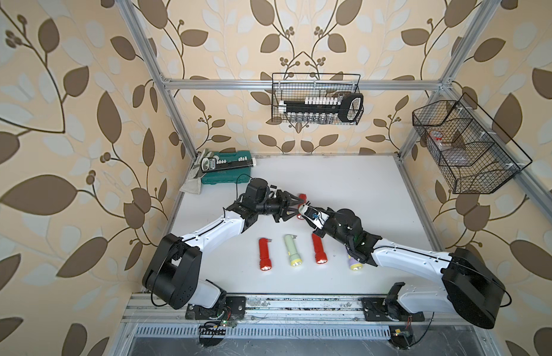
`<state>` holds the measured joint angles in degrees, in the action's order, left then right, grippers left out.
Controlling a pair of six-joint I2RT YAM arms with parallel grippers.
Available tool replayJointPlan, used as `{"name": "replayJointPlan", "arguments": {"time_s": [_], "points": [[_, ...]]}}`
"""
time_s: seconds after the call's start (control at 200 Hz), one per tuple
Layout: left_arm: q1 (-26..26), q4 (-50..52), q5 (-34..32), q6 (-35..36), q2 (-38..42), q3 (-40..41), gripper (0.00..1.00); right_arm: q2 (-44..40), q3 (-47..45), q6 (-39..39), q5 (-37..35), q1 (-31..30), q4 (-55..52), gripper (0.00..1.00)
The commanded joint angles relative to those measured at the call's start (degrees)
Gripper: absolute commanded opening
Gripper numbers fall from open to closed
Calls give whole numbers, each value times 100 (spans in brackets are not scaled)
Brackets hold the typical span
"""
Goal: Close the plug at the bottom of the flashlight
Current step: Close the plug of the flashlight.
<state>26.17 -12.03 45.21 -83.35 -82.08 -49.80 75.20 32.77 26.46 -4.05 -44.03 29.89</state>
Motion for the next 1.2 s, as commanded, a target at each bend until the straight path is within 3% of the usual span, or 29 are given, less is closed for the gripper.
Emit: {"name": "replayJointPlan", "arguments": {"time_s": [0.0, 0.615, 1.035, 1.195], "points": [[-7, -415, 260, -119, 65, 64, 48, 19, 44, -210, 121, -16, 285, 0], [19, -396, 431, 104, 258, 305, 45, 65, 166, -378, 203, -1, 121, 0], [19, -558, 531, 144, 167, 270, 20, 43, 177, -432, 216, -8, 144, 0], [19, -579, 515, 136, 175, 265, 18, 13, 176, -457, 225, -8, 133, 0]]}}
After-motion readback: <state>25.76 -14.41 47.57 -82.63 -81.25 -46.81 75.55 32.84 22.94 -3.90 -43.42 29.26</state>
